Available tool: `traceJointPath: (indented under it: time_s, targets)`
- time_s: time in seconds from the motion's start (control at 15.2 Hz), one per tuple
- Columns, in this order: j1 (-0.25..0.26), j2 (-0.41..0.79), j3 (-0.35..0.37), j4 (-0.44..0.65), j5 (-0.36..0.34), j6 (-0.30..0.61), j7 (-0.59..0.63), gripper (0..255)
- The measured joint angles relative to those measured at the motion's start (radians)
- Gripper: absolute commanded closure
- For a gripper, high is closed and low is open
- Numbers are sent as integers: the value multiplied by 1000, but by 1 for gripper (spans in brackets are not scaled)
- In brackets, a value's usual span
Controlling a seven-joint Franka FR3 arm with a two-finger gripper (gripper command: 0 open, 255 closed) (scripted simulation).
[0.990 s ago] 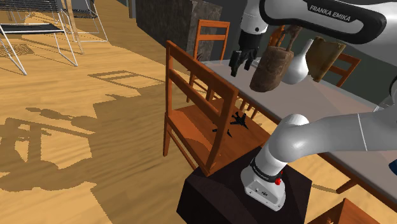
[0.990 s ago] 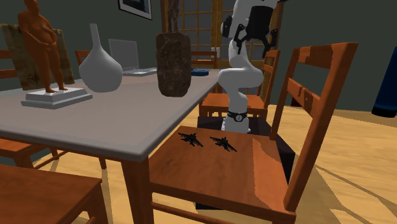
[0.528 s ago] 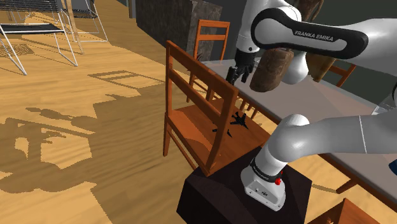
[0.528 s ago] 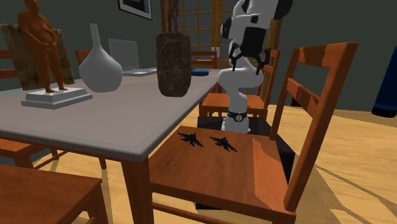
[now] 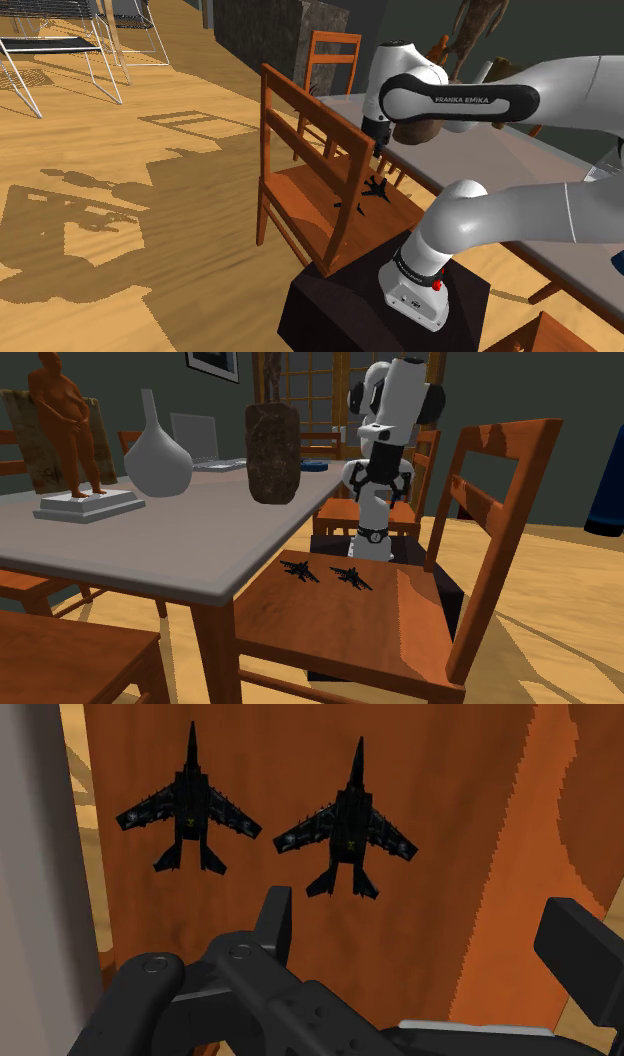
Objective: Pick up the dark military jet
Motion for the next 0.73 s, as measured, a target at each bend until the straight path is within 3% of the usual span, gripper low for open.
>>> traceJointPath:
  time_s: [0.33, 0.73]
  targets:
    - [-36, 61, -30, -136, -42, 180, 20, 0]
    - [-105, 220, -71, -250, -121, 437, 46, 0]
